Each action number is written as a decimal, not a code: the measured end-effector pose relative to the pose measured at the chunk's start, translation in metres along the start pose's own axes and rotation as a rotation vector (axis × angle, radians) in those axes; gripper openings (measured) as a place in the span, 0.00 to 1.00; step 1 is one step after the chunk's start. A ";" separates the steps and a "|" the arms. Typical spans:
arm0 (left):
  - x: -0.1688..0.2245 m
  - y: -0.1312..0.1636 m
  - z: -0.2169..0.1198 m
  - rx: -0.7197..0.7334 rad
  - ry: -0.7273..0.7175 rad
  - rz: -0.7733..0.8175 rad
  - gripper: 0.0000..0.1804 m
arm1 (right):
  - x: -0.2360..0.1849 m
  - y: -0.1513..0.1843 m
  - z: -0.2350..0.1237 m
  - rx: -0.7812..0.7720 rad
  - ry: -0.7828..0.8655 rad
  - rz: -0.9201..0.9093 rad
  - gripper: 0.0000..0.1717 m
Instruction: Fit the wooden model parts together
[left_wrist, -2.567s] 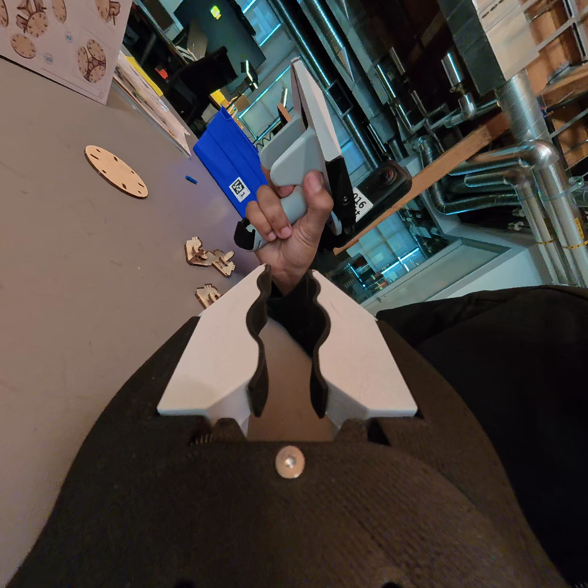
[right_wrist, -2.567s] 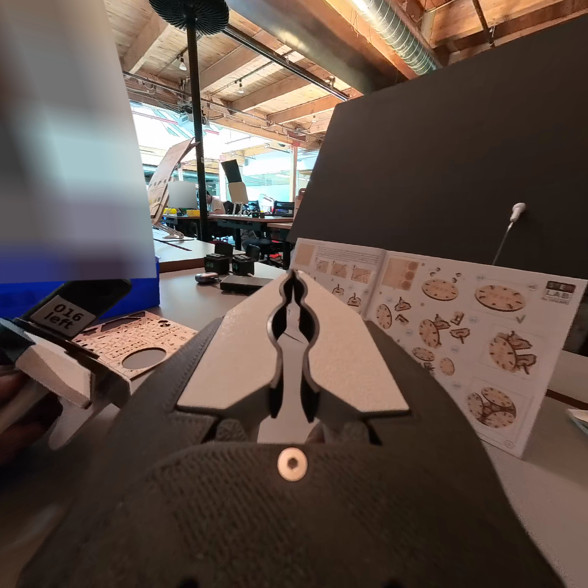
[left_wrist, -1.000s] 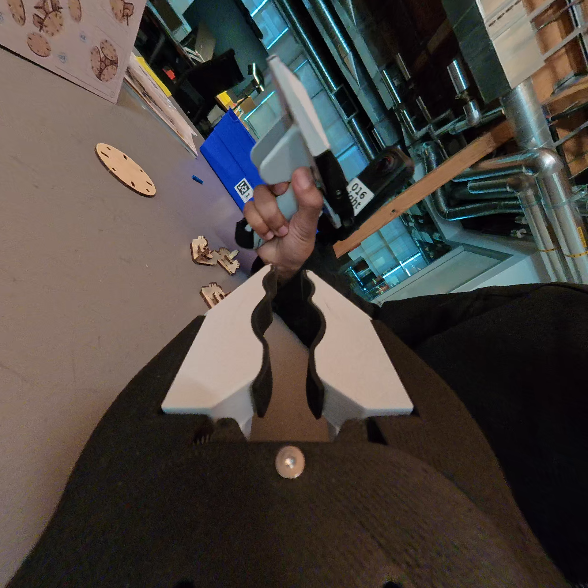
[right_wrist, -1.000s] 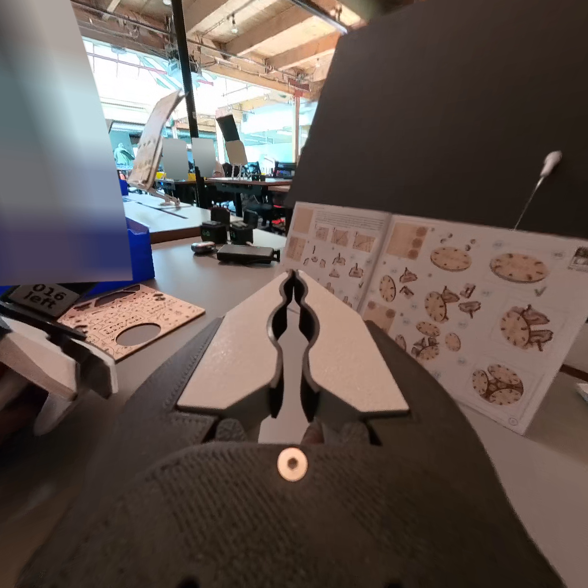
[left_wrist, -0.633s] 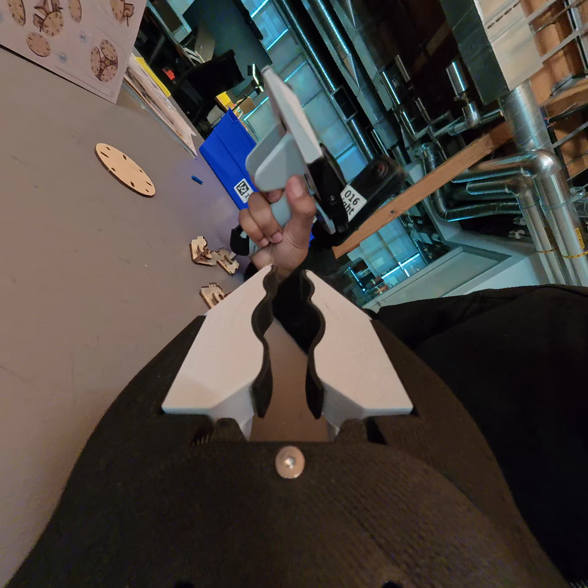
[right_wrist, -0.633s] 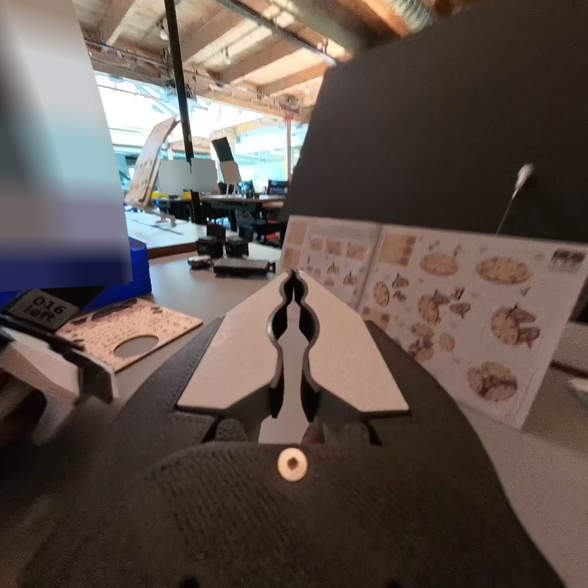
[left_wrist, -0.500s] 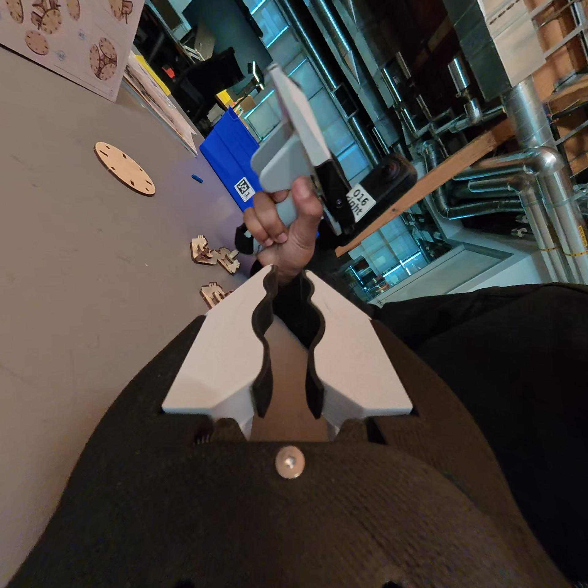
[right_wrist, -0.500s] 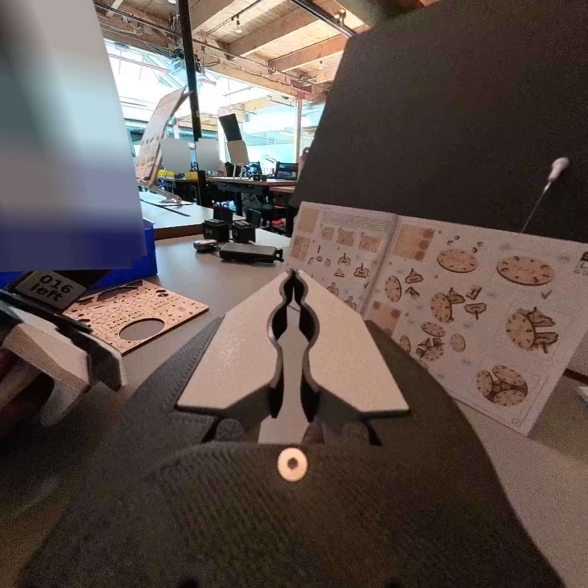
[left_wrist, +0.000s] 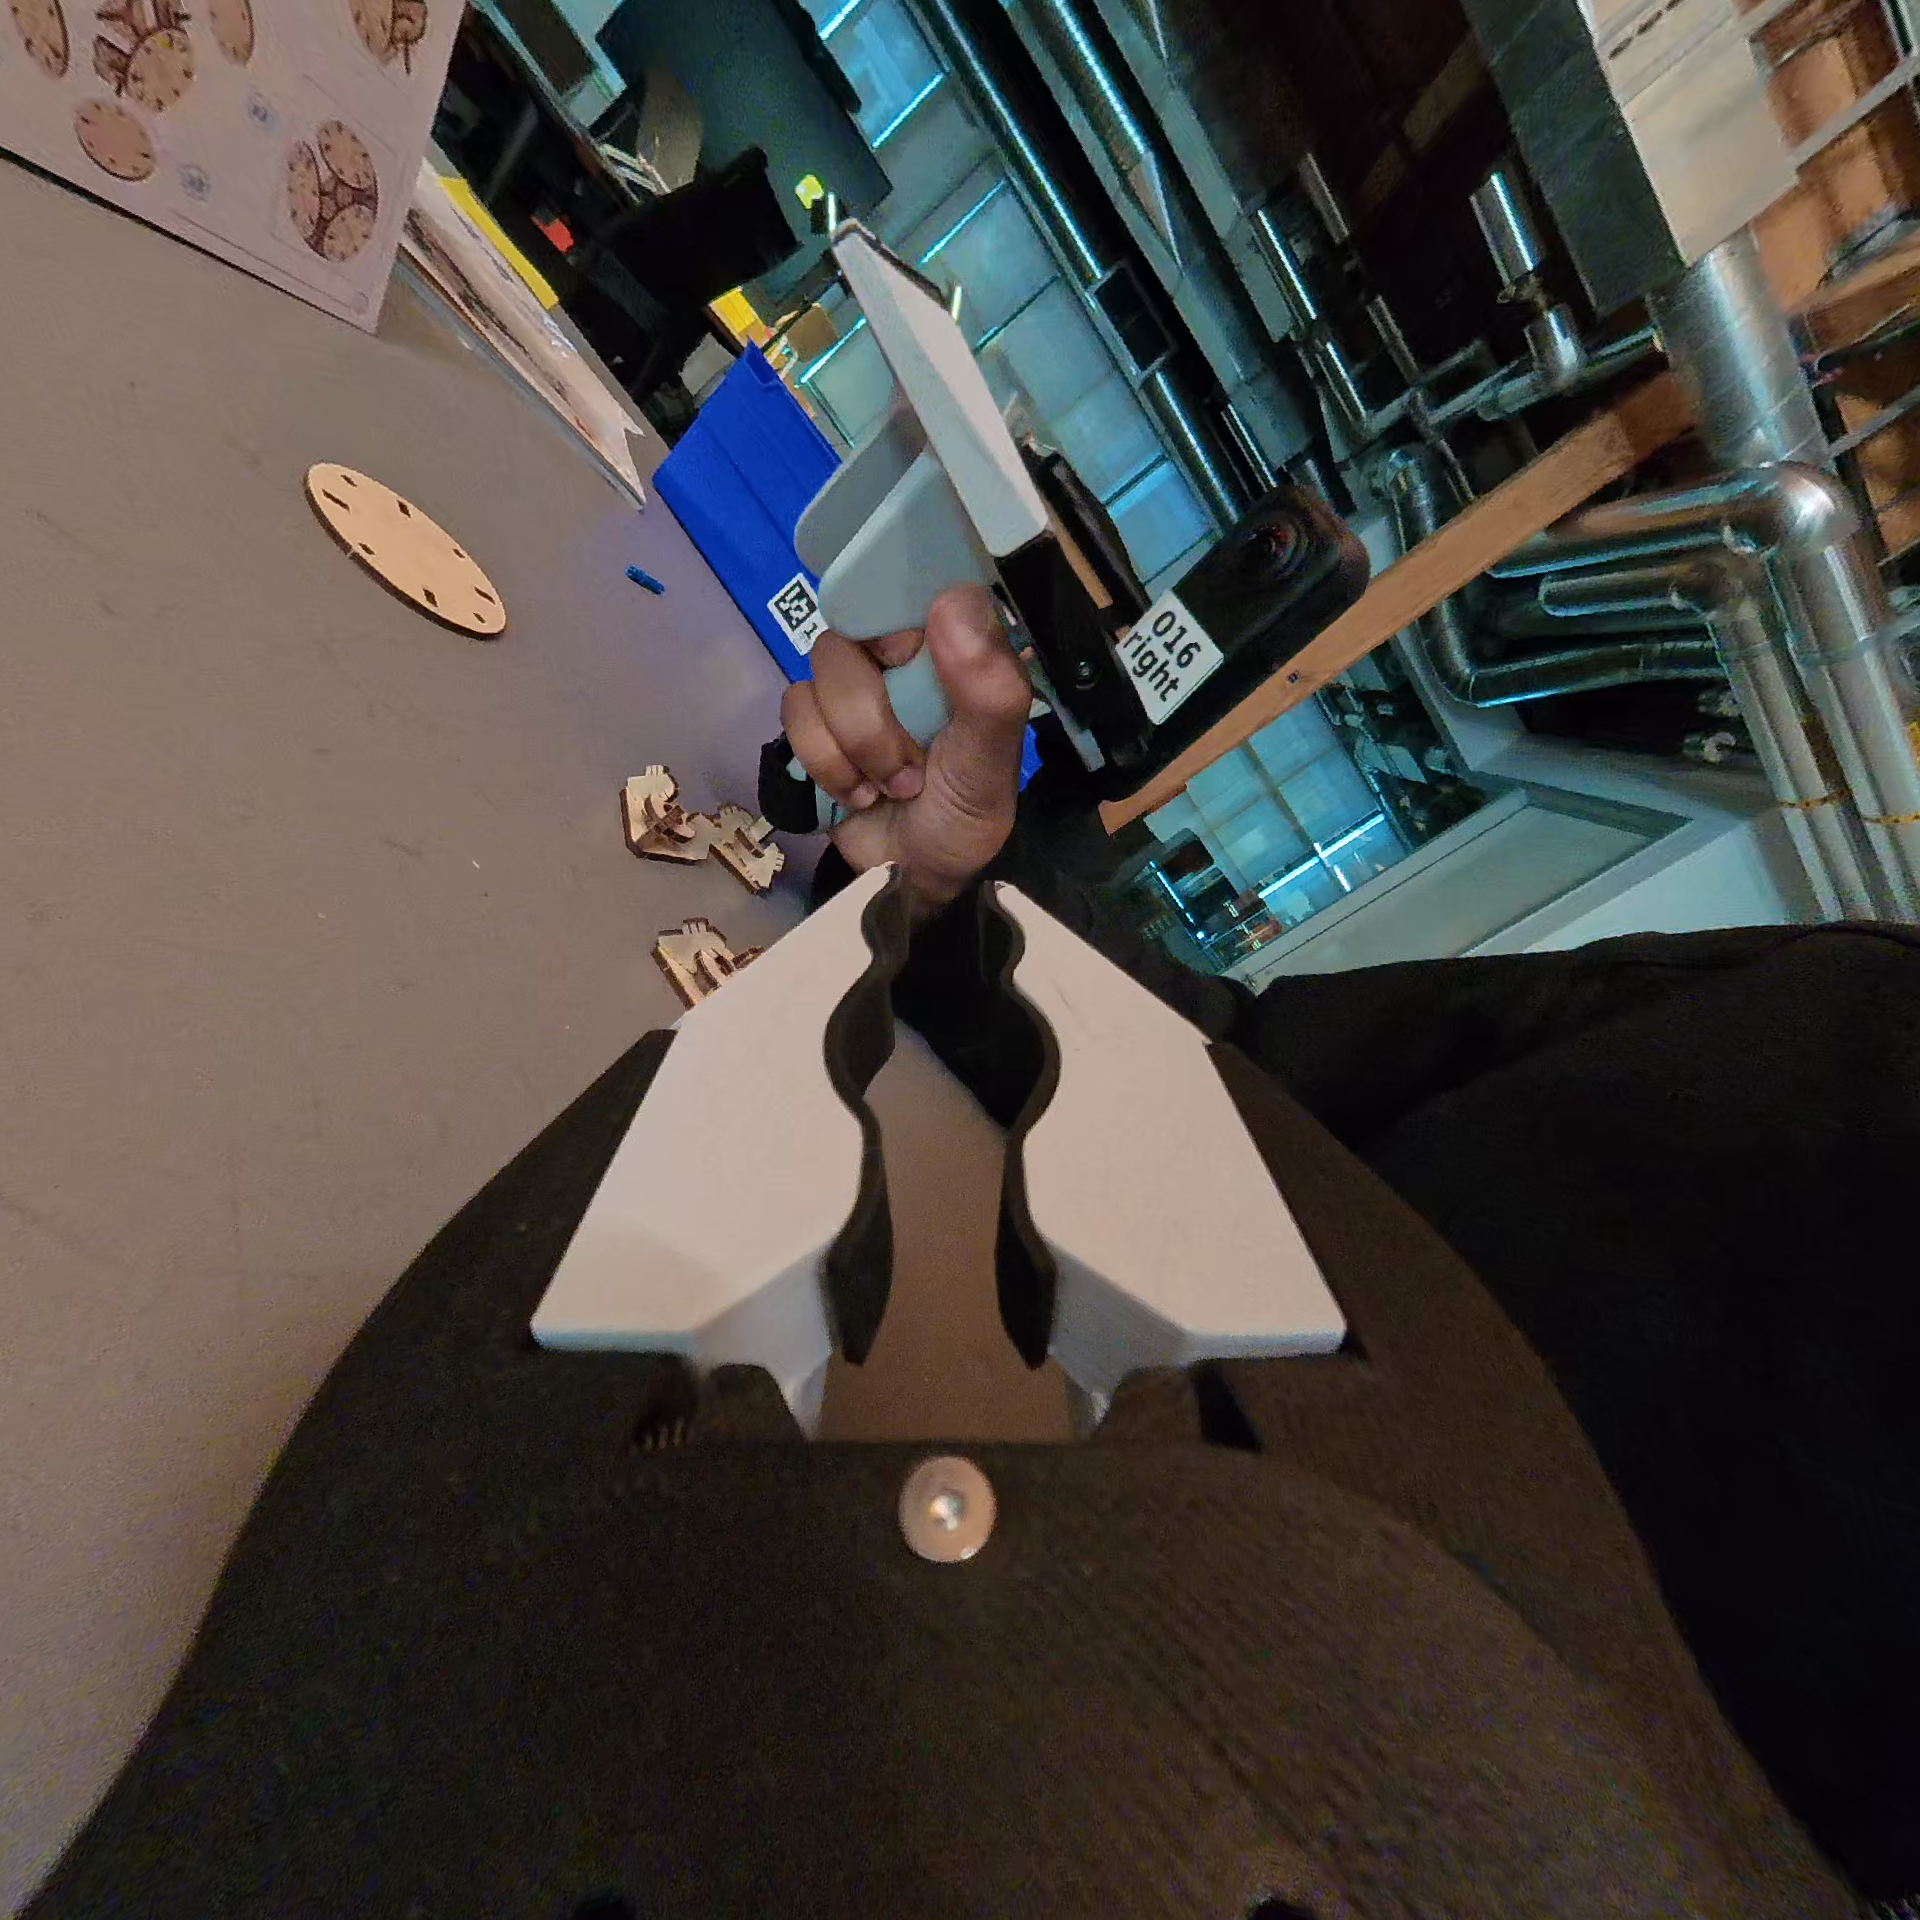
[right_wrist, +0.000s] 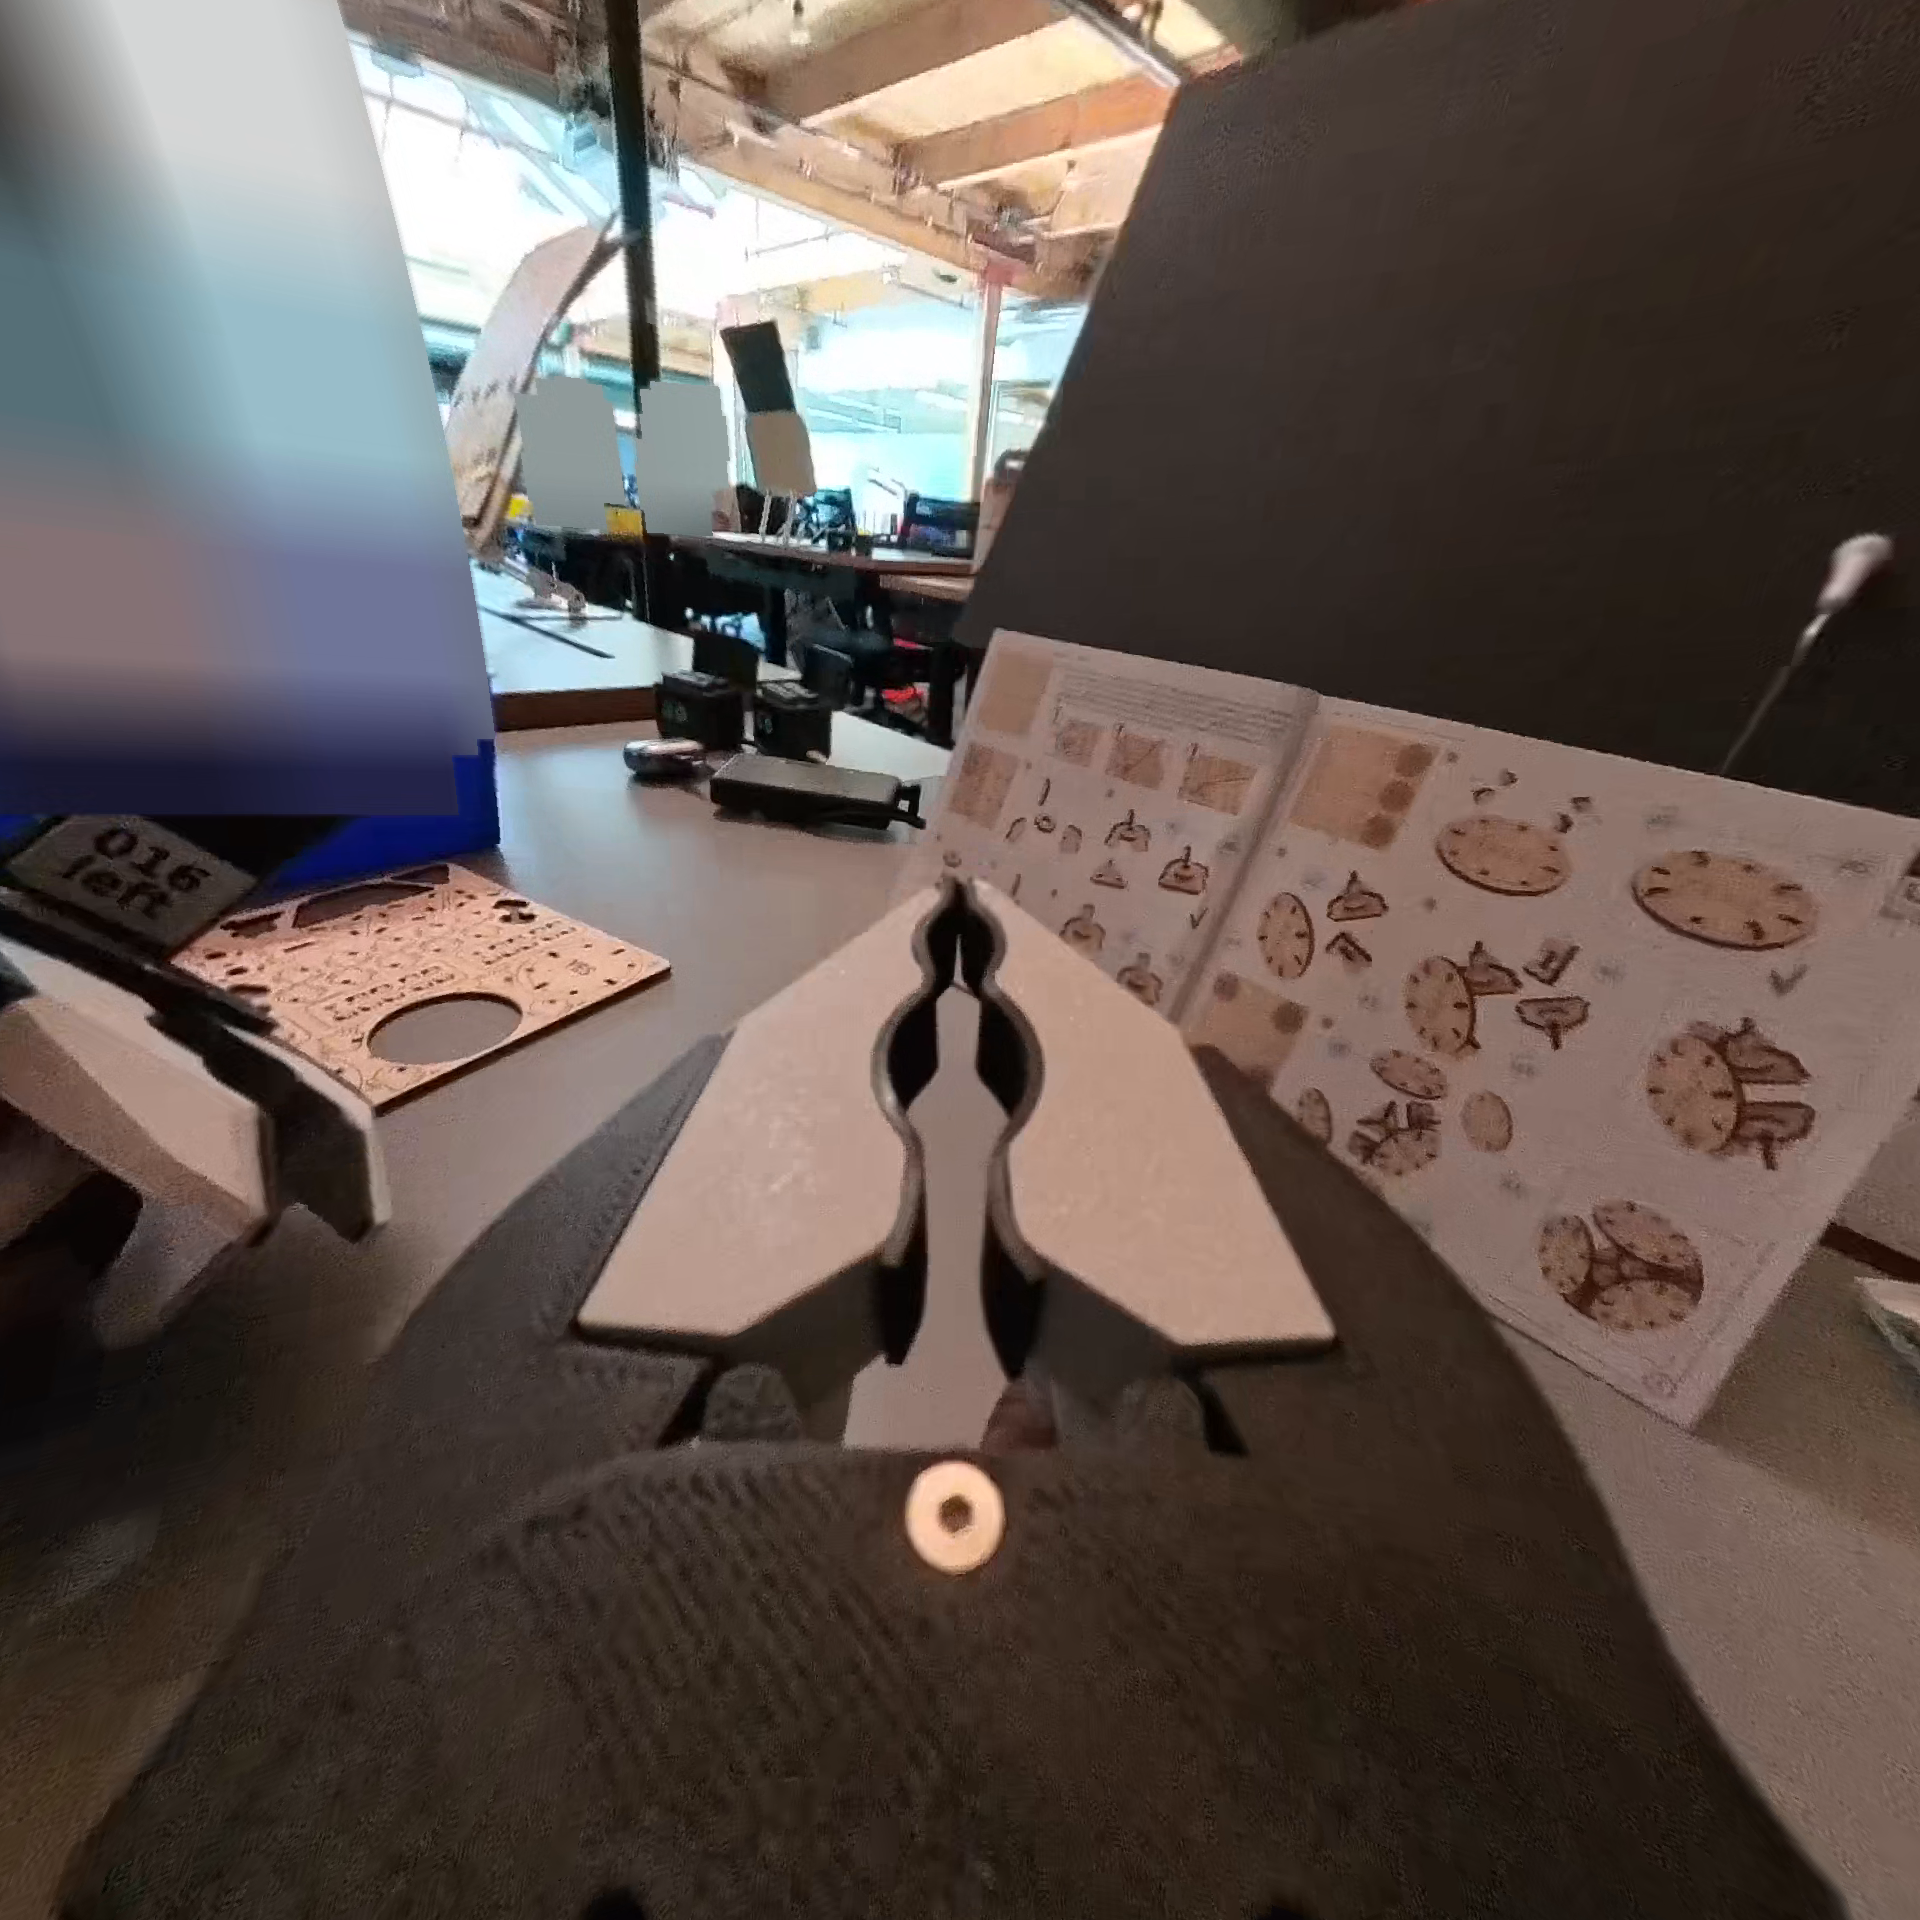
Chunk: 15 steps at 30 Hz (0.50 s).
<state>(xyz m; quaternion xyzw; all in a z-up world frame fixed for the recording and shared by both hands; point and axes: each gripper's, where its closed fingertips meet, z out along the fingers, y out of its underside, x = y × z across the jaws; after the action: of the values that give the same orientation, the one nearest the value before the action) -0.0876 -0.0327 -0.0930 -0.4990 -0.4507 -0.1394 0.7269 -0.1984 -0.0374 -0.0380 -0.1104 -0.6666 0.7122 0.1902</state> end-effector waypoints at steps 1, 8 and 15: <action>0.000 0.000 0.000 -0.001 -0.004 0.005 0.06 | -0.001 -0.004 0.000 0.011 -0.001 0.002 0.00; 0.000 0.000 0.000 -0.002 -0.010 0.017 0.06 | 0.011 -0.003 -0.006 0.035 0.057 0.016 0.00; -0.001 0.000 -0.001 -0.004 -0.030 0.046 0.06 | 0.027 -0.011 -0.040 0.007 0.121 0.155 0.00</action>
<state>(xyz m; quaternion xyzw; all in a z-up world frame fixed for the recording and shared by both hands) -0.0879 -0.0337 -0.0941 -0.5128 -0.4497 -0.1162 0.7220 -0.2050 0.0110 -0.0278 -0.2038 -0.6408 0.7192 0.1749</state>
